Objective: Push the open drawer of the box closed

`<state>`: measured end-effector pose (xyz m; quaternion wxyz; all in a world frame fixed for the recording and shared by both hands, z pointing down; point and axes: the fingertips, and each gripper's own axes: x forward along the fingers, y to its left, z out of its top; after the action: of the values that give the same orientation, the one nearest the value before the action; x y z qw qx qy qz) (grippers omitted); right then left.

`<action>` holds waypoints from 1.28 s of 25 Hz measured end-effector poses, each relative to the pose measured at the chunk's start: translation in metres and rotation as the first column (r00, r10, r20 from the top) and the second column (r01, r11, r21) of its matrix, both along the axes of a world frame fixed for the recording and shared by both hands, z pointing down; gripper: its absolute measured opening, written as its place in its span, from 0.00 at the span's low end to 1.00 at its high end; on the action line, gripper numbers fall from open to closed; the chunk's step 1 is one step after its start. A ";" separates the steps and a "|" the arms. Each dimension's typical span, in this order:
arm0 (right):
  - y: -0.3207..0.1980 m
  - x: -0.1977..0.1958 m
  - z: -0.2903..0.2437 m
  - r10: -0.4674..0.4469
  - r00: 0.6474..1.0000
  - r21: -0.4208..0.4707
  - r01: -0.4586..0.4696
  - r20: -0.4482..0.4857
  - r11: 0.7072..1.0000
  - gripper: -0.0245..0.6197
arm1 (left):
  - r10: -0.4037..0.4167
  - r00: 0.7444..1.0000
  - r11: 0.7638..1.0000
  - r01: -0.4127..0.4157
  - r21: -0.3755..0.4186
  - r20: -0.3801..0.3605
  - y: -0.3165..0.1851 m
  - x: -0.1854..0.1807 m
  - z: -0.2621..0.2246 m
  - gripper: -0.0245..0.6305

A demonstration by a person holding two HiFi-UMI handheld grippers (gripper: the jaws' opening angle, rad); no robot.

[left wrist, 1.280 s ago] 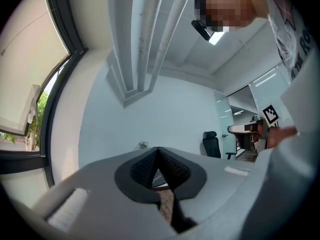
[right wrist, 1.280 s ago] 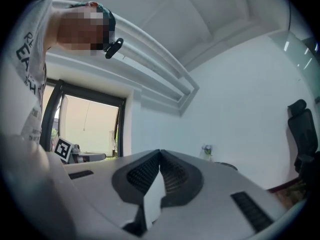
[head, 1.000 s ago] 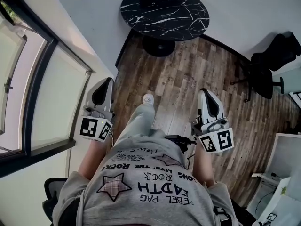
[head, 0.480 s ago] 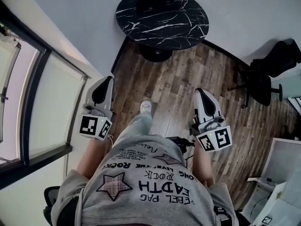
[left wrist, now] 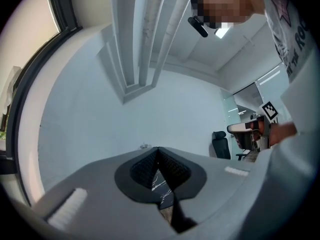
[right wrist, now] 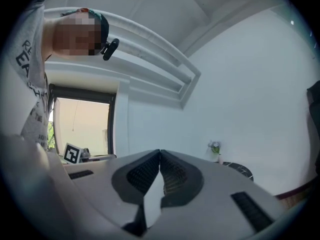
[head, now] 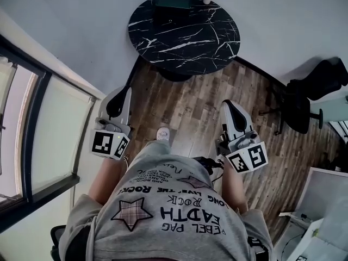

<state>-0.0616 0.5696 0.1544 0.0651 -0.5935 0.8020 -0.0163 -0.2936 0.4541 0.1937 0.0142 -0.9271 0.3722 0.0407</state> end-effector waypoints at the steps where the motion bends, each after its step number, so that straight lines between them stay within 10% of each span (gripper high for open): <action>1: -0.008 0.004 -0.001 -0.002 1.000 0.003 0.002 0.006 1.000 0.06 | -0.003 1.000 1.000 0.003 -0.001 -0.002 -0.008 0.003 -0.001 0.05; 32: -0.157 0.048 0.008 -0.065 0.996 -0.021 0.066 0.059 0.998 0.06 | -0.035 0.999 0.999 0.036 -0.041 0.012 -0.133 0.047 0.010 0.05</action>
<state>-0.0134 0.4121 0.1623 0.0811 -0.5669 0.8186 -0.0447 -0.2470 0.3210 0.2034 -0.0019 -0.9207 0.3892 0.0274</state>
